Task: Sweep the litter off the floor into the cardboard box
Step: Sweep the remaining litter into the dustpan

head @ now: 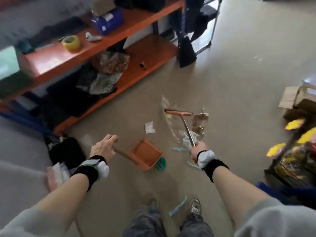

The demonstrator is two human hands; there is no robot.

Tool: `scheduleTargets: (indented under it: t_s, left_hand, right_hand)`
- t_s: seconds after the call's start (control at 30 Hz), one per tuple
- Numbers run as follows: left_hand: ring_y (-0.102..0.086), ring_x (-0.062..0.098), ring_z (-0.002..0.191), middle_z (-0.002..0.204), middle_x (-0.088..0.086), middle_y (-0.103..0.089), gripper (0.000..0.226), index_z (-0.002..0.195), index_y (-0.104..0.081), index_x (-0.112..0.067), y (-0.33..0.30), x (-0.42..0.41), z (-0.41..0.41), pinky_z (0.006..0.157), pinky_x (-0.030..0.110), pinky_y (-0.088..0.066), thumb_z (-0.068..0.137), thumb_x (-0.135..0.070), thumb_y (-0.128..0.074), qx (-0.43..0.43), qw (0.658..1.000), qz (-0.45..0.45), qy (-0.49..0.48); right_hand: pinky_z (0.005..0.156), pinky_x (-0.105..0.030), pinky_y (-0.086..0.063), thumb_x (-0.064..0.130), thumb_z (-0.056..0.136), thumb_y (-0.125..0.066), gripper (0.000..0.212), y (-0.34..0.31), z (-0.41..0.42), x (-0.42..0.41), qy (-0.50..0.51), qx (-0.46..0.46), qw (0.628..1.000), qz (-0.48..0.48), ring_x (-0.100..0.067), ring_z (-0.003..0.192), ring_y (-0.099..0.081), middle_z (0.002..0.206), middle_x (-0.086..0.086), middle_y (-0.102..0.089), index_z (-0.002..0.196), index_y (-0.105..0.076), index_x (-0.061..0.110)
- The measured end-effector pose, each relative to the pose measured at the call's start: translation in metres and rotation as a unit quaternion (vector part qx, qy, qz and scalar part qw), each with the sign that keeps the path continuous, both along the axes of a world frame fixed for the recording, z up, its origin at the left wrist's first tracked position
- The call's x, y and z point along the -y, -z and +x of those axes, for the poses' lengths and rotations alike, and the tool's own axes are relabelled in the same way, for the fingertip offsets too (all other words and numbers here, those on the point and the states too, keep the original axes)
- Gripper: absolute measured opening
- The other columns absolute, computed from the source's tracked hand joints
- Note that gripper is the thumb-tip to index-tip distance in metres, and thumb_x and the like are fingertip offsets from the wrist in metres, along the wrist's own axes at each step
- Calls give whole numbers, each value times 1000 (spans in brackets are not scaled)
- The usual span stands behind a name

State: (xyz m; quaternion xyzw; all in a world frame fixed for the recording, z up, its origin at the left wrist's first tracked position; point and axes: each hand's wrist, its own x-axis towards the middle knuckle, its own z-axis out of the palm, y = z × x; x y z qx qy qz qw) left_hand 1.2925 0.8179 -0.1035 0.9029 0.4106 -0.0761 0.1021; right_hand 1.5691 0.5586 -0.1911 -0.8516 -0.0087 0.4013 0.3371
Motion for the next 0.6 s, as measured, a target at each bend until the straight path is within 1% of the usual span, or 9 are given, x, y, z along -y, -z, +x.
scheduleTargets:
  t_s: [0.07,0.1,0.17,0.27,0.37,0.43,0.53,0.57,0.6]
  left_hand:
    - [-62,33,79,99,-10,-50,20,103,-47,-34,-5,-13,4,62,36,-43,87,-24,-53,9,1000,11,-1]
    - [-62,33,78,99,-10,-49,20,103,-47,-35,-6,-25,5,62,36,-43,87,-24,-53,9,1000,18,-2]
    - [-61,33,76,98,-11,-49,22,102,-46,-36,-3,-64,5,62,35,-42,87,-21,-53,11,1000,18,-18]
    - [-62,34,77,101,-11,-50,23,102,-46,-36,4,-105,4,62,36,-44,88,-20,-53,15,1000,17,-13]
    - [-62,34,78,106,-11,-51,18,102,-48,-36,22,-157,9,62,36,-43,90,-23,-50,14,1000,11,-7]
    - [-61,34,76,105,-11,-51,15,103,-48,-35,33,-182,19,61,36,-42,92,-24,-49,10,1000,5,6]
    - [-61,32,78,106,-11,-50,16,105,-49,-34,52,-216,33,62,37,-43,92,-24,-49,3,1000,0,9]
    - [-61,32,78,105,-10,-50,16,105,-50,-33,59,-225,37,61,37,-43,92,-24,-50,1,1000,-2,13]
    - [-61,31,79,105,-9,-50,16,105,-50,-32,66,-231,40,60,36,-43,92,-23,-50,0,1000,-3,20]
  right_hand:
    - [62,-29,-49,13,80,-64,12,-10,3,-18,-41,32,997,-48,-29,74,-65,81,-7,-65,89,-64,21]
    - [67,-29,-50,14,83,-65,17,-12,5,-31,-61,47,995,-60,-30,84,-67,87,-8,-66,96,-63,25]
    - [73,-31,-54,13,85,-64,26,-7,11,-70,-73,74,993,-57,-31,89,-67,91,-6,-67,111,-65,21]
    - [79,-37,-58,15,84,-63,28,2,25,-116,-77,90,990,-71,-32,90,-67,97,-7,-70,111,-66,20]
    - [73,-37,-58,19,86,-60,26,18,44,-180,-68,93,991,-71,-33,82,-67,91,-8,-69,111,-66,16]
    - [75,-39,-57,18,87,-59,27,36,60,-214,-39,83,994,-59,-34,82,-67,94,-12,-70,112,-66,13]
    - [77,-45,-56,21,85,-57,31,75,83,-254,-9,34,998,-55,-32,75,-60,90,-15,-67,111,-65,6]
    - [75,-46,-56,20,84,-54,31,87,87,-262,-4,15,998,-67,-32,73,-59,86,-15,-65,110,-65,6]
    - [71,-44,-55,16,85,-50,30,96,88,-267,-5,-7,997,-78,-32,71,-58,81,-14,-63,109,-65,5]
